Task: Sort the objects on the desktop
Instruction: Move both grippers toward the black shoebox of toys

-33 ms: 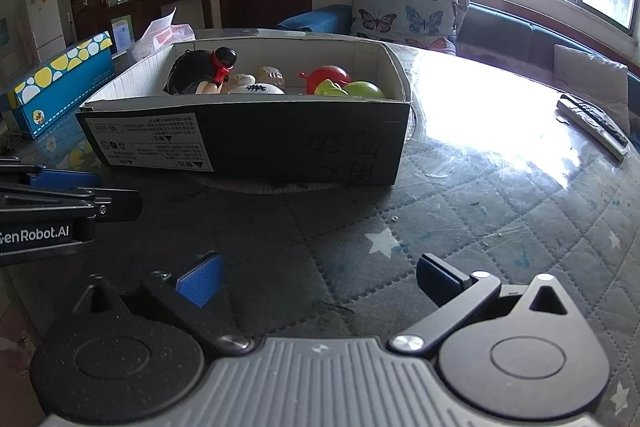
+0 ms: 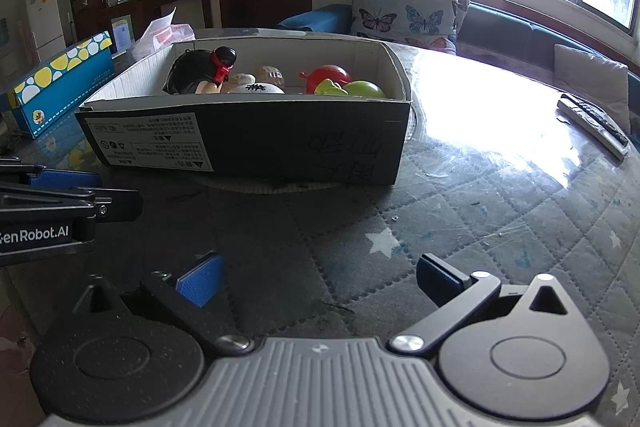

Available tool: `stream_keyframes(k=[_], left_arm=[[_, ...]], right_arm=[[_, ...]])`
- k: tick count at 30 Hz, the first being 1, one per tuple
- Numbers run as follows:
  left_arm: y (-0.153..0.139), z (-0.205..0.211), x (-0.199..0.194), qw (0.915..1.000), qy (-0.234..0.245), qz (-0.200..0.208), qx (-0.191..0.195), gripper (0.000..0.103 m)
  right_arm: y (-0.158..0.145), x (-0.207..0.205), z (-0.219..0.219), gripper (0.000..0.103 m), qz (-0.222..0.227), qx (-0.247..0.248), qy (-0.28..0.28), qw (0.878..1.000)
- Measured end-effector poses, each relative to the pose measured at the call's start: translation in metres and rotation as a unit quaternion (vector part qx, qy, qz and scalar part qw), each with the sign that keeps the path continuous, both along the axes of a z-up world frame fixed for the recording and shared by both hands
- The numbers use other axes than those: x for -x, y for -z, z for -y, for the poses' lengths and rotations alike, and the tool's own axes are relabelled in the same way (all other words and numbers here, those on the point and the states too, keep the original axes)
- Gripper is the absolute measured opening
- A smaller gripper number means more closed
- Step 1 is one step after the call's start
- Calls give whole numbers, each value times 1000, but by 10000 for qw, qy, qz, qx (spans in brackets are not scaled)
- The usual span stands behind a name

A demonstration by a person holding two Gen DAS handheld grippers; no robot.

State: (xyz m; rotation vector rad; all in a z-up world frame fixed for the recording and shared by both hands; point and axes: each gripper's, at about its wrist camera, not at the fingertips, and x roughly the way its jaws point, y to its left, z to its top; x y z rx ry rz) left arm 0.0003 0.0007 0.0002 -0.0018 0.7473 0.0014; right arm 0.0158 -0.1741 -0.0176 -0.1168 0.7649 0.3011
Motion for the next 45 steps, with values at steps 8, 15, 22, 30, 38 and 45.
stream_keyframes(k=[8, 15, 22, 30, 38, 45], left_arm=[[1, 0, -5, 10000, -21, -52, 21, 42], [5, 1, -13, 9997, 26, -219, -40, 42], [7, -2, -17, 9994, -8, -331, 28, 42], [5, -9, -19, 9995, -52, -316, 44, 42], [0, -14, -25, 9994, -53, -310, 116, 42], [-4, -18, -34, 9988, -2, -442, 205, 42]], right_arm=[[0, -3, -1, 103, -53, 22, -20, 10000], [3, -9, -3, 103, -91, -10, -25, 10000], [2, -13, -4, 103, -82, -67, -69, 9999], [-1, -17, -8, 103, -84, -25, -159, 9998], [-6, -22, -11, 103, -59, 8, -290, 9996], [-12, -28, -12, 103, -46, 18, -368, 9993]])
